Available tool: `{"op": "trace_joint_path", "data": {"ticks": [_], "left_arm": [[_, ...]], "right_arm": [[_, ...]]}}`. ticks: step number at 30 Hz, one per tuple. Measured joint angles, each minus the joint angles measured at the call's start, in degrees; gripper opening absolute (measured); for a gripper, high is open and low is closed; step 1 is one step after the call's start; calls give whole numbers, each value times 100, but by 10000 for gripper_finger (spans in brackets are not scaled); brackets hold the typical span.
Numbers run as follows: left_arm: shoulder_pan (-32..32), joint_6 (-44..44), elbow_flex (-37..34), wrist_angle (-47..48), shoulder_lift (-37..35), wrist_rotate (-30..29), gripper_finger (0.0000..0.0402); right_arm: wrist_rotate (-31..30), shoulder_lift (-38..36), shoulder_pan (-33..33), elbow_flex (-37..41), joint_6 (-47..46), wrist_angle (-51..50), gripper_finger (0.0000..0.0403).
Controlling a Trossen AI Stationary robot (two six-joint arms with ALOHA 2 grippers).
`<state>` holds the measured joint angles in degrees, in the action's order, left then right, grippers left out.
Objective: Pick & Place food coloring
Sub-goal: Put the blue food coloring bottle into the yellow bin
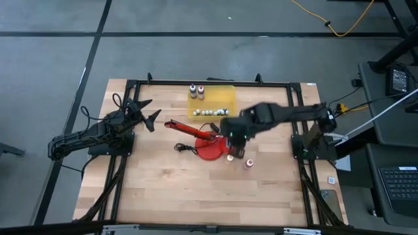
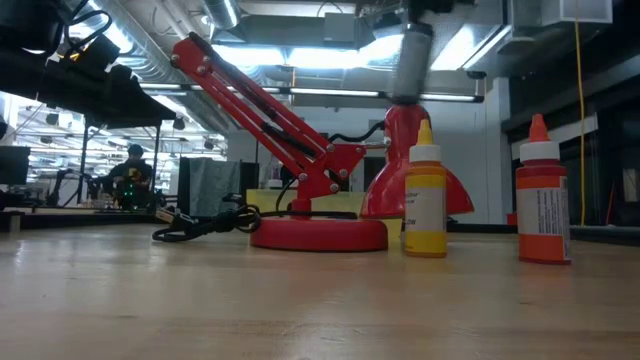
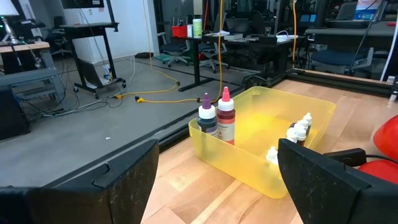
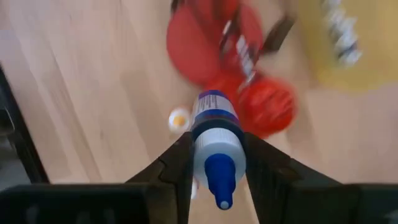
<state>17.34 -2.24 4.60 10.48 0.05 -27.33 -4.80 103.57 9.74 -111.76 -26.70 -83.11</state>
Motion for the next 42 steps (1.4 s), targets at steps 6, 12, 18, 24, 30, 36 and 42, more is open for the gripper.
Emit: {"op": "trace_joint_path", "data": {"ticks": [6, 12, 18, 24, 30, 36, 42], "left_arm": [[2, 0, 1, 0, 0, 0, 319], [2, 0, 0, 0, 0, 0, 319], [0, 0, 0, 0, 1, 0, 319], [0, 0, 0, 0, -1, 2, 319], [1, 0, 1, 0, 0, 0, 319], [0, 0, 0, 0, 1, 0, 319], [1, 0, 1, 0, -1, 0, 319]], "right_arm": [[-360, -4, -625, -568, 600, 200, 121], [-465, -4, -1330, -787, 1020, 648, 121], [-478, 101, -2123, -794, 1369, 1101, 120], [-139, 524, -2773, -794, 1668, 1292, 120], [-55, 991, -3346, -789, 1827, 1344, 120], [51, 1432, -3767, -787, 2056, 1375, 120], [195, 1881, -4077, -787, 2257, 1399, 120]]}}
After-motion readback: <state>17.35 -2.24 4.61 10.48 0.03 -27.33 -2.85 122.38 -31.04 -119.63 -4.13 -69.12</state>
